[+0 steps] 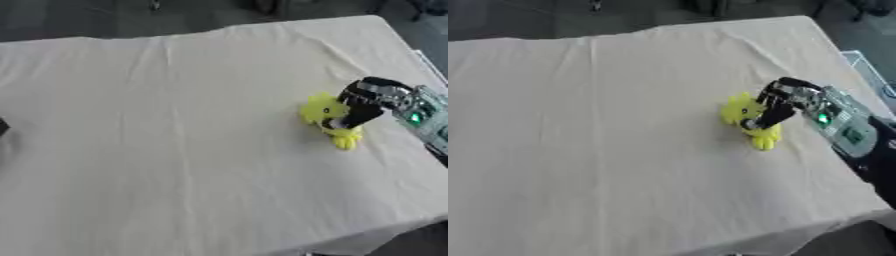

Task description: Pick up the objects with one hand, pass them to the other hand, and then place them into the box on the other side of the table.

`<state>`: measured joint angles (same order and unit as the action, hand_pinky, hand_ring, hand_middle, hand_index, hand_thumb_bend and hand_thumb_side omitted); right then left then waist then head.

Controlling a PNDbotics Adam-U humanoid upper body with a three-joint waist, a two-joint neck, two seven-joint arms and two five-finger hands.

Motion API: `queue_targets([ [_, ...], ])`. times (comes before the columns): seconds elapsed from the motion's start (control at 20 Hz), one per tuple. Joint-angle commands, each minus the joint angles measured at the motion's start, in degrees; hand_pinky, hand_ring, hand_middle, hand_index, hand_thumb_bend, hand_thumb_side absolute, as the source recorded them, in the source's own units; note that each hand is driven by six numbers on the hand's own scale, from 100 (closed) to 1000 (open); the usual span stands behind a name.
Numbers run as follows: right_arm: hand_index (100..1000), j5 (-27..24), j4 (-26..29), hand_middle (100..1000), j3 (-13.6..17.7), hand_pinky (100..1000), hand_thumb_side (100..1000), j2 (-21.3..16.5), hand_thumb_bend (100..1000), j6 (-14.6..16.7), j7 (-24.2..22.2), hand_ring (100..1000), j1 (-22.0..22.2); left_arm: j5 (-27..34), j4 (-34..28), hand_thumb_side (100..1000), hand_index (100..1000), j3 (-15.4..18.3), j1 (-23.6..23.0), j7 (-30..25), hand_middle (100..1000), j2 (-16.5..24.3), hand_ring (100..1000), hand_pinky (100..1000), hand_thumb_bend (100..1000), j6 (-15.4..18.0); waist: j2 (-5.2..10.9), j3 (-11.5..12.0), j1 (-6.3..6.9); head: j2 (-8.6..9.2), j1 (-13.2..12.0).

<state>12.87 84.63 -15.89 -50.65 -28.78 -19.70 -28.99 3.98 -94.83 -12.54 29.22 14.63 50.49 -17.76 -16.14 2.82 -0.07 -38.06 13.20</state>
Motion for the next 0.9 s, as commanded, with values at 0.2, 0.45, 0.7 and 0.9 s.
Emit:
queue_targets([
  [0.2,588,-4.1,2.2,446,2.1,763,115,-1.9,400,-0.2,5.4,604,-1.2,-0.3,-0.5,720,806,0.4,0.6,0.0,827,1.6,736,889,100,0.1,1.14,-0.1,-0.05,0.50,-0.4],
  [0.45,570,-6.6,3.5,430,2.4,744,100,-2.2,394,-0.4,8.6,582,-1.5,-0.4,-0.3,721,805,0.3,0.4,-0.1,826,1.6,737,887,100,0.2,1.25,-0.1,-0.09,0.58,-0.7],
  [0.7,566,-7.0,5.3,428,3.5,731,100,-2.7,378,0.0,11.0,573,-2.1,-0.4,-0.3,716,804,0.2,0.5,-0.3,823,1.8,737,884,100,0.3,1.34,-0.2,-0.02,0.54,-1.0],
  [0.9,565,-5.7,8.1,426,4.4,715,100,-2.0,345,1.1,14.0,569,-4.0,-0.2,-0.7,709,803,0.1,0.9,-0.4,821,1.9,735,879,100,0.5,1.56,-0.2,0.27,0.62,-1.7],
])
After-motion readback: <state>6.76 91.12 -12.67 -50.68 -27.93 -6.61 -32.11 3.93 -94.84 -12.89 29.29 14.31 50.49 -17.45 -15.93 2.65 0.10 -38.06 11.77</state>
